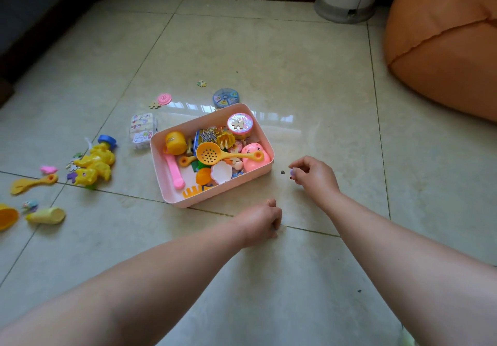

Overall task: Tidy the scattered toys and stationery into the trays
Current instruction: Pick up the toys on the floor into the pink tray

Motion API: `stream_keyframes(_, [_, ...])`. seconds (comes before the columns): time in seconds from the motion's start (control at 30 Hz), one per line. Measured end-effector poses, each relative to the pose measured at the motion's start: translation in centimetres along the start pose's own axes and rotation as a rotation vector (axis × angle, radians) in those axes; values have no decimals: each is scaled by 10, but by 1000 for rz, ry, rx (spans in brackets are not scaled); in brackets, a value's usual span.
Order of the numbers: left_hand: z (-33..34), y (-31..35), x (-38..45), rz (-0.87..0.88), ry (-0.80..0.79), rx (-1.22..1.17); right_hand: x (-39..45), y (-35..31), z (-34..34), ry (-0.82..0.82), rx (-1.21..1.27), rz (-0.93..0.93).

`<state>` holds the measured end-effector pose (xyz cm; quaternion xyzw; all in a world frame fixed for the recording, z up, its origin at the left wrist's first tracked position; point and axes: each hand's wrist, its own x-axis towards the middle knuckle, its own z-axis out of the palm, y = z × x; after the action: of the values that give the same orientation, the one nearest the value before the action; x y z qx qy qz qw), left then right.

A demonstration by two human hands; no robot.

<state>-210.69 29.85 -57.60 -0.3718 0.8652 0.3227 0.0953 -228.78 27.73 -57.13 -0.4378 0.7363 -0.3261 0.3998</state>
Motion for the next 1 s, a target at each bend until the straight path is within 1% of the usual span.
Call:
stream_keyframes(0.1, [-1,3,0,-14,13,-45,-1,-3,3,-5,11,9])
stream_keyframes(0.3, [-1,10,0,-146,-33,-127,-3,-7,6,-1,67,1])
stream_keyframes(0.37, [-1,10,4,-196,7,-188,-4,-5,3,15,81,5])
stream_keyframes(0.5, [0,20,19,-227,181,-238,-7,8,-9,56,72,44])
stream_keyframes(0.57, [1,29,28,-238,191,-210,-10,16,-13,48,46,54])
stream_keyframes(0.7, [6,42,40,-278,153,-134,-14,23,-17,37,41,82])
stream_keyframes(0.77, [8,45,43,-285,160,-143,-14,25,-19,37,42,87])
stream_keyframes(0.93, [11,42,43,-355,259,-233,-14,26,-24,55,32,94])
stream_keyframes(1.0, [11,43,43,-372,255,-220,-15,25,-25,60,24,90])
